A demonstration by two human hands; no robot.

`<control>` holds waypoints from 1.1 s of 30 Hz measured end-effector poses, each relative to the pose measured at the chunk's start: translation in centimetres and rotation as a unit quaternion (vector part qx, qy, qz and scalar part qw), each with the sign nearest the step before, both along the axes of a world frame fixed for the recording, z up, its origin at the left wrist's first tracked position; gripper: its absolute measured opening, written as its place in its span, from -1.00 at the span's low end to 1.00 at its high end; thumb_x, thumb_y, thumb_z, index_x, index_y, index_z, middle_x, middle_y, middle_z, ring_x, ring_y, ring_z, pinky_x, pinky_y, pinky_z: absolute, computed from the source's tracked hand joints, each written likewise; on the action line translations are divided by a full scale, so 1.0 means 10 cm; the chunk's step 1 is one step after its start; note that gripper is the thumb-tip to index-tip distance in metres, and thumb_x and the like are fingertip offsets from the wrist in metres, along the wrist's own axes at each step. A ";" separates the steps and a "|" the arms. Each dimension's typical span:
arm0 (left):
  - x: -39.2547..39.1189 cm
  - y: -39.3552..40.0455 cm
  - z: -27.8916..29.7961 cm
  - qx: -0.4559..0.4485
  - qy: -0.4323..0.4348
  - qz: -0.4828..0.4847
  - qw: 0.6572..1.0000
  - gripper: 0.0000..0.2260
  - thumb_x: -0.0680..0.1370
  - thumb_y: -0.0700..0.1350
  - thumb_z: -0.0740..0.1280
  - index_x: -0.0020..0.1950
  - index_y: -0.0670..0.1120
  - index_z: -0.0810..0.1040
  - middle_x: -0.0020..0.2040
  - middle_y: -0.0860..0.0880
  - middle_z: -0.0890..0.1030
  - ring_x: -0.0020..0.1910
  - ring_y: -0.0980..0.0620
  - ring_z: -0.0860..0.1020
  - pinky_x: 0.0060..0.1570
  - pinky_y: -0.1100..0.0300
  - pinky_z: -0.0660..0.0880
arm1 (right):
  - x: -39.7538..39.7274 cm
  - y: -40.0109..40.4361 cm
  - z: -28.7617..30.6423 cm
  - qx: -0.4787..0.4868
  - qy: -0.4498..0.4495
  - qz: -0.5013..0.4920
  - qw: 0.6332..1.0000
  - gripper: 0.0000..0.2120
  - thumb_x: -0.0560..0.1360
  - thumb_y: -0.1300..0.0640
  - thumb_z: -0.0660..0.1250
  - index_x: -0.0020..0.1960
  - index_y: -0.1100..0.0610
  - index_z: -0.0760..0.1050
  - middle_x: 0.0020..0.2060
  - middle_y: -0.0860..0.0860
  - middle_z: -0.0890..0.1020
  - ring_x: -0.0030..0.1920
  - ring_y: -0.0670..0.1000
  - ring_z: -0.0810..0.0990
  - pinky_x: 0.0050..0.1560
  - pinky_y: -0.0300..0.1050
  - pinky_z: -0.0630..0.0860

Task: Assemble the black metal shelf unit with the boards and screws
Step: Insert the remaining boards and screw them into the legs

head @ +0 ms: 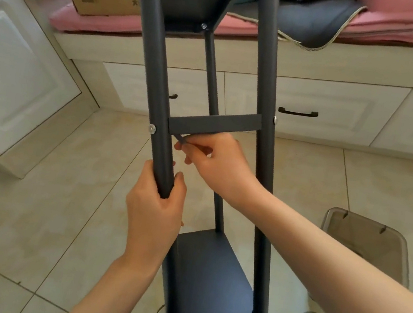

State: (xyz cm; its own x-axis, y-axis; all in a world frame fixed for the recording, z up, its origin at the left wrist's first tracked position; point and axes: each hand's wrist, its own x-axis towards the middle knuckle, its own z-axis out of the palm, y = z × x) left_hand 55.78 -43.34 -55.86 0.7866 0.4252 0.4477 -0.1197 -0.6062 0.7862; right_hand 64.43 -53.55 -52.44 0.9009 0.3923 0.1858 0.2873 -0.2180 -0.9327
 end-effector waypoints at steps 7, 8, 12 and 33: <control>0.02 -0.05 -0.01 0.046 -0.045 -0.012 0.998 -0.73 0.58 0.06 0.24 0.20 -0.05 0.39 -0.28 0.13 0.40 -0.31 0.14 0.51 -0.40 0.41 0.44 | -0.02 0.02 -0.11 0.039 -0.008 -0.022 0.999 -0.85 0.59 0.18 0.32 0.08 0.13 0.66 -0.26 -0.28 0.58 -0.20 -0.38 0.56 -0.15 -0.61 0.38; 0.02 -0.06 -0.01 0.044 -0.050 -0.017 0.998 -0.75 0.58 0.04 0.25 0.19 -0.02 0.38 -0.28 0.14 0.40 -0.32 0.15 0.50 -0.40 0.43 0.43 | -0.02 0.02 -0.13 0.038 -0.013 -0.026 0.999 -0.85 0.59 0.18 0.33 0.07 0.13 0.66 -0.27 -0.28 0.57 -0.20 -0.38 0.56 -0.14 -0.60 0.38; 0.03 -0.11 -0.01 0.040 -0.056 -0.031 0.997 -0.77 0.63 -0.10 0.31 0.17 0.15 0.31 -0.22 0.14 0.46 -0.33 0.12 0.49 -0.42 0.40 0.42 | -0.01 0.01 -0.18 0.055 -0.035 -0.054 0.996 -0.84 0.57 0.17 0.35 0.08 0.14 0.67 -0.26 -0.25 0.58 -0.19 -0.39 0.55 -0.11 -0.59 0.38; 0.16 -0.04 -0.02 0.040 -0.058 -0.013 0.997 -0.86 0.63 -0.11 0.33 0.15 -0.02 0.42 -0.31 0.11 0.36 -0.37 0.12 0.41 -0.38 0.41 0.35 | 0.16 0.38 -0.34 0.109 -0.124 -0.154 0.974 -0.88 0.52 0.21 0.41 -0.01 0.22 0.70 -0.18 0.09 0.67 -0.22 -0.13 0.50 -0.10 -0.34 0.47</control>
